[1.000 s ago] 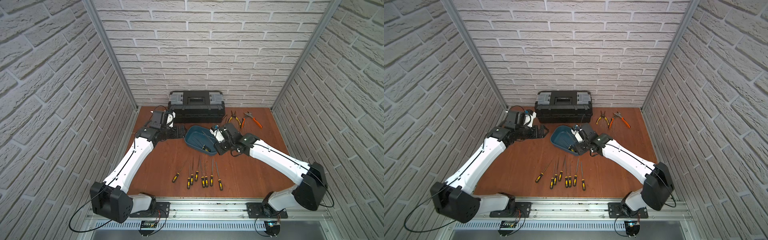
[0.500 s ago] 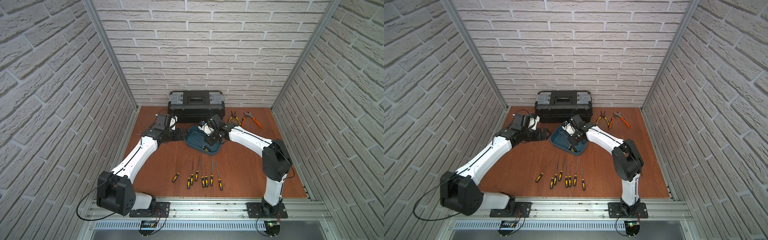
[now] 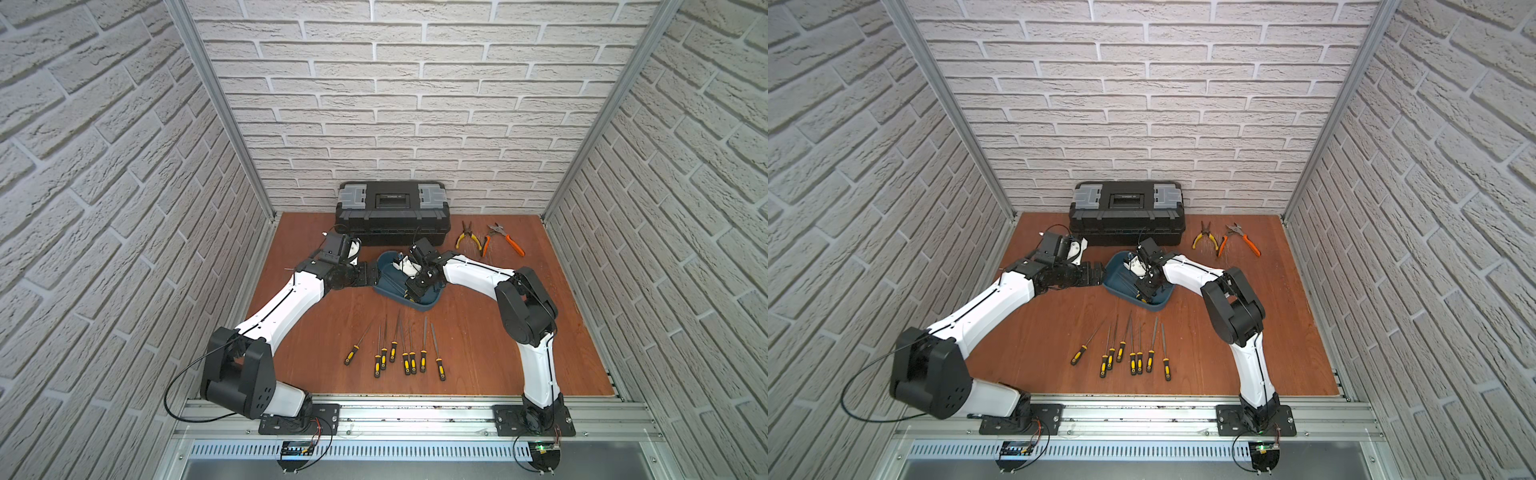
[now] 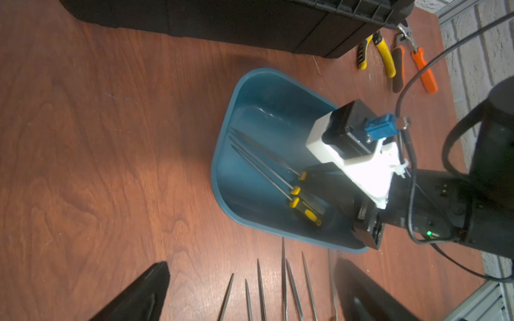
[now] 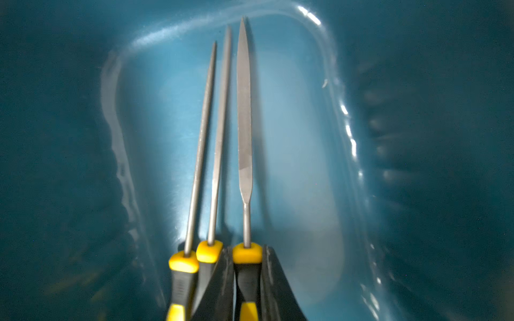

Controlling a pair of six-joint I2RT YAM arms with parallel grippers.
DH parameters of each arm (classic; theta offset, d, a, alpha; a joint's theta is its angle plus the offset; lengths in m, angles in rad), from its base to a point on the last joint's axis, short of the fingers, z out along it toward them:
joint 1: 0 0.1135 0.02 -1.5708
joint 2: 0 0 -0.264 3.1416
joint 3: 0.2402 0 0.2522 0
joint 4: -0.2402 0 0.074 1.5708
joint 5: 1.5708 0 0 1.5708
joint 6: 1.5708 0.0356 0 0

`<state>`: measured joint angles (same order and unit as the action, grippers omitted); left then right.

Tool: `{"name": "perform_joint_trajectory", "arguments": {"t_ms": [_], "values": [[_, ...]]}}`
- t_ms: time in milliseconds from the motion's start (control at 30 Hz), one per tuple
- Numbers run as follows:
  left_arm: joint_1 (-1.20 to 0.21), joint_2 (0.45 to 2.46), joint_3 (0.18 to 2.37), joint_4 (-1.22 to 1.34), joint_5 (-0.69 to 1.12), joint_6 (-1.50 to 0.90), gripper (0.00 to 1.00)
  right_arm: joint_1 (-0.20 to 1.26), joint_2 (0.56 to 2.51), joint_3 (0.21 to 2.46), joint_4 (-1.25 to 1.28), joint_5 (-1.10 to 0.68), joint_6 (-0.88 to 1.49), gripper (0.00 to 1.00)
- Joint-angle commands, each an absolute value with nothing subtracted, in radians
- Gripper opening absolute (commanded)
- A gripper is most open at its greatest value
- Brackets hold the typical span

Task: Put the file tool into the storage box
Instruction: Place the file tool in the storage box.

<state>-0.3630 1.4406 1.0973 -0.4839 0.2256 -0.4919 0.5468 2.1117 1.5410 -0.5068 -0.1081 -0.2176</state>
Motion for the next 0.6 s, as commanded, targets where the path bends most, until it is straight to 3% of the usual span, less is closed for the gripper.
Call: {"name": "perform_joint_trajectory", "arguments": {"t_ms": [0,233,567], "values": [[-0.381,1.456,1.086,-0.453,0.200,-0.497,0.98,0.544,2.109,1.560,-0.486,-0.175,-0.230,0.22],[-0.401,1.431,1.060,-0.463,0.182,-0.511,0.98,0.545,2.069,1.539,-0.492,-0.212,-0.201,0.44],[-0.417,1.299,0.967,-0.502,0.130,-0.534,0.98,0.546,1.893,1.459,-0.460,-0.167,-0.088,0.50]]}}
